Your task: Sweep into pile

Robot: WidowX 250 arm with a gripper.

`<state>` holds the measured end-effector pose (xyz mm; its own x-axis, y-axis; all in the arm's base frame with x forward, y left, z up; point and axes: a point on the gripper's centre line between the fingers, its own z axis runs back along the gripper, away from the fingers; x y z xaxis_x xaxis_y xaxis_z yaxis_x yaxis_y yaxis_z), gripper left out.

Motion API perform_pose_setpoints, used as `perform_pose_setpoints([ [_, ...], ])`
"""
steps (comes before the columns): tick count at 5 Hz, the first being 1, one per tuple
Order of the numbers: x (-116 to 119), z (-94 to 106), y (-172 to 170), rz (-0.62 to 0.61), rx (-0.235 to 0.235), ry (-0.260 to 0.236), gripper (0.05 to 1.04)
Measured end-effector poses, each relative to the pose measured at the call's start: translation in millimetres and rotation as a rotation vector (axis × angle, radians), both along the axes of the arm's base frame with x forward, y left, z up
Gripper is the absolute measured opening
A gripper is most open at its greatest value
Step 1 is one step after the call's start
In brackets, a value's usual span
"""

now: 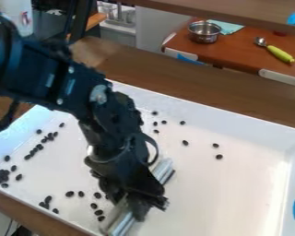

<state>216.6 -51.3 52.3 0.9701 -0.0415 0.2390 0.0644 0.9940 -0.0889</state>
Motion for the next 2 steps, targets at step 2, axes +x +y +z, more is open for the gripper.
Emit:
perform_pose_setpoints([
  [2,-1.2,-1.7,38.9,0.003,0.048,0.032,0.375],
])
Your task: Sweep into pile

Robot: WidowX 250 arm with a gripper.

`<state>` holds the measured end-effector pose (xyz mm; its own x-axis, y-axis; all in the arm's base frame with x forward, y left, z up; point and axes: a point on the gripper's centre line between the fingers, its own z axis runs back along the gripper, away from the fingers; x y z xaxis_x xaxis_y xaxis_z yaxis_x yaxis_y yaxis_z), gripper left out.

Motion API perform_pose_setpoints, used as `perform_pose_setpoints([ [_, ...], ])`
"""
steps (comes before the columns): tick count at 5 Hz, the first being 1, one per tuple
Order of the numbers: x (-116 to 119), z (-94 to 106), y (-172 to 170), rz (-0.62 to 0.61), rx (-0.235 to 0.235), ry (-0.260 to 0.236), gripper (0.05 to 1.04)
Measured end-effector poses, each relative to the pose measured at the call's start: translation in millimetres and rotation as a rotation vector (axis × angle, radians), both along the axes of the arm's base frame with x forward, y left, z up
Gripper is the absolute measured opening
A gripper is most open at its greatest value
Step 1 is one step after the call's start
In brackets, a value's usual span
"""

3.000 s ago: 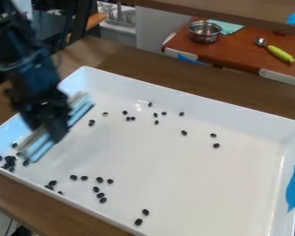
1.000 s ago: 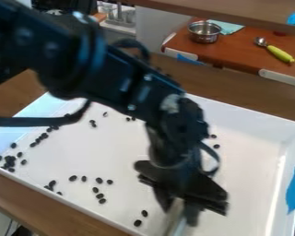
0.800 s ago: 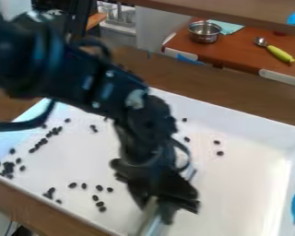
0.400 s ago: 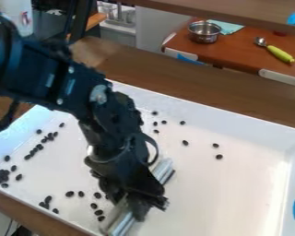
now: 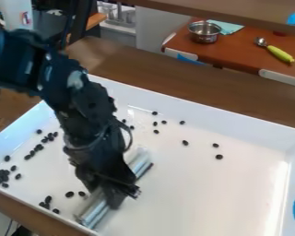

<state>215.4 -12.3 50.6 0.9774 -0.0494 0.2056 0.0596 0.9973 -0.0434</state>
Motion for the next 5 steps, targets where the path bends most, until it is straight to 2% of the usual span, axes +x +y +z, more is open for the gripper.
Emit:
perform_pose_setpoints([
  [3,-3.1,-0.4,61.2,-0.020,0.061,0.066,0.375],
  [5,-7.4,2.6,105.5,-0.020,0.056,0.090,0.375],
])
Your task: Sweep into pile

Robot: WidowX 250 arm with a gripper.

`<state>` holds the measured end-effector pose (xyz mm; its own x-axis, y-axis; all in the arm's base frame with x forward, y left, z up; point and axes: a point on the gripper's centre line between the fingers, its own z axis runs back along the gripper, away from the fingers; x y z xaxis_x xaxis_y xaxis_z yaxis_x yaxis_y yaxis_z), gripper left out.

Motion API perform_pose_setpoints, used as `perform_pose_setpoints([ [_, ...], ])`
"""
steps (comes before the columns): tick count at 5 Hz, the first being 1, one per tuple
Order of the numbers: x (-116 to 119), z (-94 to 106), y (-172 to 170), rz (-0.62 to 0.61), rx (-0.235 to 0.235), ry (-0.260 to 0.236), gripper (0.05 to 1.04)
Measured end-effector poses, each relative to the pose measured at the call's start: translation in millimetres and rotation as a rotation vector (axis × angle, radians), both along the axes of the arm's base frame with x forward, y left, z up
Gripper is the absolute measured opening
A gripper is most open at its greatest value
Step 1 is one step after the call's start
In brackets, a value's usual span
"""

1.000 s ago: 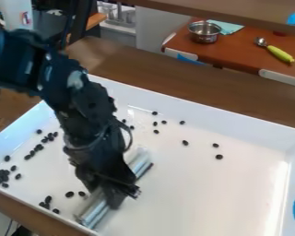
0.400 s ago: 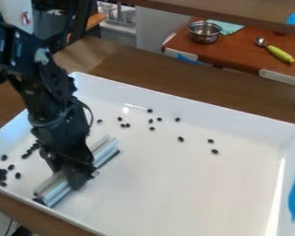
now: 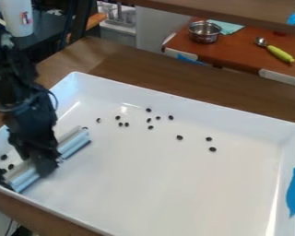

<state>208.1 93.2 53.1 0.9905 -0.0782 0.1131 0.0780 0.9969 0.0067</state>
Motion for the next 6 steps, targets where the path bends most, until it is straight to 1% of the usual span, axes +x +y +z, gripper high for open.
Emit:
perform_pose_setpoints([
  [1,6.4,11.1,2.5,0.033,-0.036,0.015,0.375],
  [2,23.2,26.3,-18.5,0.087,-0.102,0.011,0.375],
  [3,52.8,46.7,-44.5,0.126,-0.160,-0.021,0.375],
  [4,74.0,53.1,-84.7,0.116,-0.188,0.003,0.375],
  [5,87.9,51.6,-118.2,0.107,-0.205,0.029,0.375],
  [6,98.4,51.2,-153.7,0.073,-0.227,0.043,0.375],
])
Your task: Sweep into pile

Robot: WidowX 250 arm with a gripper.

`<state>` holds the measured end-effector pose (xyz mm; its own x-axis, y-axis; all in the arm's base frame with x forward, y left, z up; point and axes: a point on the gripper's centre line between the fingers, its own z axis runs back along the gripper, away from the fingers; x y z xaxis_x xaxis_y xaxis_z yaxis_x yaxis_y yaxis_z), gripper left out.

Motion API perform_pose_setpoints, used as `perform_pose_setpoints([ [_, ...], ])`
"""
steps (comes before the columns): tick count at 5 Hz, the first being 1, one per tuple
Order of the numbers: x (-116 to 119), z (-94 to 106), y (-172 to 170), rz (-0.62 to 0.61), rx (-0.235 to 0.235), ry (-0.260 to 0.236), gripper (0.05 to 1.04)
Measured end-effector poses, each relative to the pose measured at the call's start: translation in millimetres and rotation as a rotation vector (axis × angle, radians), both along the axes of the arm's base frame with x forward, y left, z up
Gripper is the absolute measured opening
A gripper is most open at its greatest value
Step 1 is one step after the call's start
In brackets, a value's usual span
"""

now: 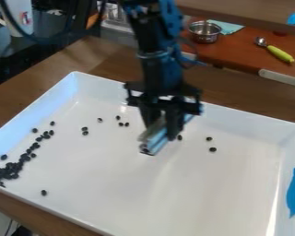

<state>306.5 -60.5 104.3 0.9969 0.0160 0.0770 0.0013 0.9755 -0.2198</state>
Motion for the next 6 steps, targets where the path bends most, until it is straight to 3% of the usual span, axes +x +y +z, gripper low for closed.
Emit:
perform_pose_setpoints([
  [1,5.5,-1.3,-26.1,-0.027,-0.014,0.005,0.375],
  [2,8.7,-15.6,-45.1,-0.023,0.006,0.011,0.375],
  [3,20.5,-31.3,-63.5,-0.025,0.042,-0.014,0.375],
  [4,35.3,-44.3,-62.6,0.012,0.071,-0.027,0.375],
  [6,49.7,-48.4,-41.8,0.039,0.063,-0.060,0.375],
])
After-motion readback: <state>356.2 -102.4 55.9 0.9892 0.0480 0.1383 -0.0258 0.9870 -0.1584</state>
